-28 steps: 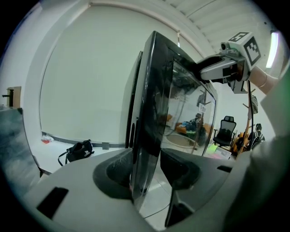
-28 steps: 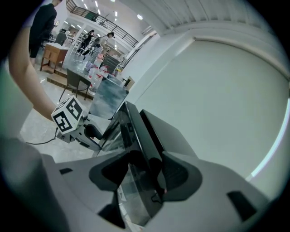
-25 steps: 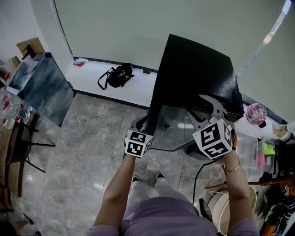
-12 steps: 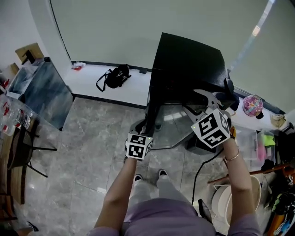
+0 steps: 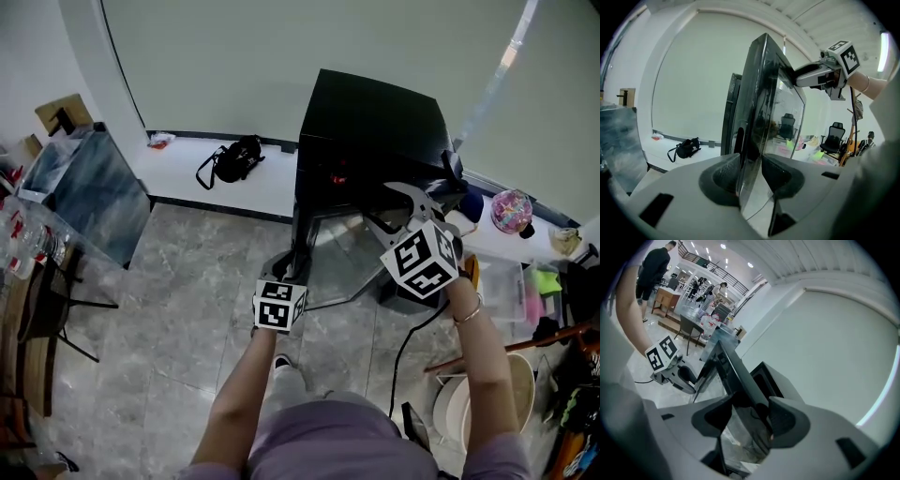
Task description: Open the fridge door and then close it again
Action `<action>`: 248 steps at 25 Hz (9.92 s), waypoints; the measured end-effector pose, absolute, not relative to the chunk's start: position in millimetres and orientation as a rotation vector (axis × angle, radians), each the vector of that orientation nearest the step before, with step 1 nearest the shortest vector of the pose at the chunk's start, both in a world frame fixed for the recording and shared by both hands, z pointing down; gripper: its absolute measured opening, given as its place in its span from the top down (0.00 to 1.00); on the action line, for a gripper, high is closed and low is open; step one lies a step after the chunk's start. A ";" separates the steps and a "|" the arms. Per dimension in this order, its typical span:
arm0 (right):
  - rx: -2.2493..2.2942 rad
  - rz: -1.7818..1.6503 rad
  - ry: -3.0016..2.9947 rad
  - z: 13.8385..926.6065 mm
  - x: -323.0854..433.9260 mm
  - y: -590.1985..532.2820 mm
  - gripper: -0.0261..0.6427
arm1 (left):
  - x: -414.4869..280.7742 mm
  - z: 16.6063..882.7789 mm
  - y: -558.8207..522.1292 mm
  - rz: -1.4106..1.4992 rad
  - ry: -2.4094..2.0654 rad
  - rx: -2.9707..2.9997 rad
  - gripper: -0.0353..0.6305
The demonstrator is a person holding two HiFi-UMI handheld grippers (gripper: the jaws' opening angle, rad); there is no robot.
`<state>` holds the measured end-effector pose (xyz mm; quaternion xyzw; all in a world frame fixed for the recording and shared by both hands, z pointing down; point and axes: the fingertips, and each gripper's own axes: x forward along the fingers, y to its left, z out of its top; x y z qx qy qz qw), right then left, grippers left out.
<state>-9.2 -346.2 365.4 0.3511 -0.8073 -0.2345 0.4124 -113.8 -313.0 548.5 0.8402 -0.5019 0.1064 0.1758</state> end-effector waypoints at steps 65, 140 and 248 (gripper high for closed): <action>1.196 0.057 -2.513 348.9 86.9 -67.8 0.49 | 118.6 541.7 -52.0 0.384 -1.466 2.479 0.71; 1.937 -0.012 -2.308 351.5 338.9 -48.2 0.67 | 3.4 513.0 -121.2 0.255 -1.560 2.356 0.83; 1.752 0.052 -2.484 382.2 376.0 -80.0 0.61 | 53.1 508.6 -119.8 0.185 -1.534 2.363 0.88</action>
